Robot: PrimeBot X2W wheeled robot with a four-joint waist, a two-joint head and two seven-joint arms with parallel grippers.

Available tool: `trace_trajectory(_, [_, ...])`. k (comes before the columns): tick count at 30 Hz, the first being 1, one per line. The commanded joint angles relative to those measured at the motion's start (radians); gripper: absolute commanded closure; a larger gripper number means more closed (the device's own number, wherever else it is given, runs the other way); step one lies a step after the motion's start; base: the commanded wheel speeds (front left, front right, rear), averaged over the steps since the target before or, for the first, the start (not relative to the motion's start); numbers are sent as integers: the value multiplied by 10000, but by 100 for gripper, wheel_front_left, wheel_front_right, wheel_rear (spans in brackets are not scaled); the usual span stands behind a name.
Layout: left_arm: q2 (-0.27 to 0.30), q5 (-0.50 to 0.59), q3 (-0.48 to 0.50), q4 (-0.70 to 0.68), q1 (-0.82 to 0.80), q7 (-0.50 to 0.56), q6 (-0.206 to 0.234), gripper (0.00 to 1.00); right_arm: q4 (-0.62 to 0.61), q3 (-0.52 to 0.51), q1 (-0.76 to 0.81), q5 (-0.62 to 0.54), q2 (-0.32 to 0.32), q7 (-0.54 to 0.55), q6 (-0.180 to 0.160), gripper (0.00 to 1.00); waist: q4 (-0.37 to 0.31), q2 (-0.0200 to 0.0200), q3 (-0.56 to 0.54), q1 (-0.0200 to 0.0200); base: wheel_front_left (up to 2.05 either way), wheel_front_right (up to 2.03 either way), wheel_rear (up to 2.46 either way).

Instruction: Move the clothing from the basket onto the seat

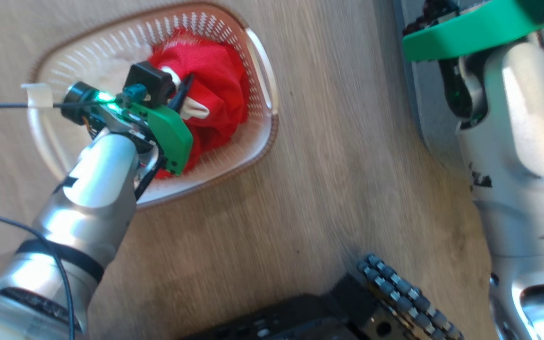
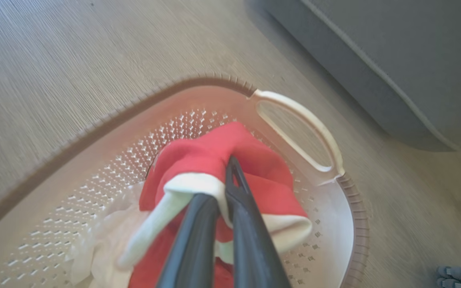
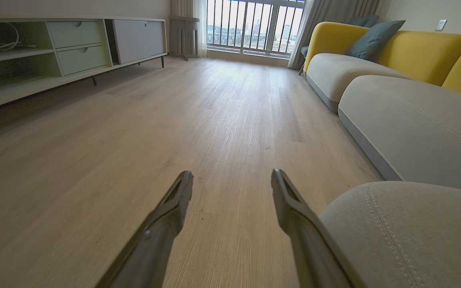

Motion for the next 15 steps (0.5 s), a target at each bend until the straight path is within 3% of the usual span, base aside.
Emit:
trace_trajectory(1, [148,-79,340,-541,265,-124,-10,100,-132,22,496,-167,145,-63,-2,0,530,-1,-919,1,0,0,0])
trace_trajectory(15, [-236,479,1530,-2573,1538,-125,-11,100,933,-169,1726,-794,145,-63,-2,0,1747,-1,-3614,1,0,0,0])
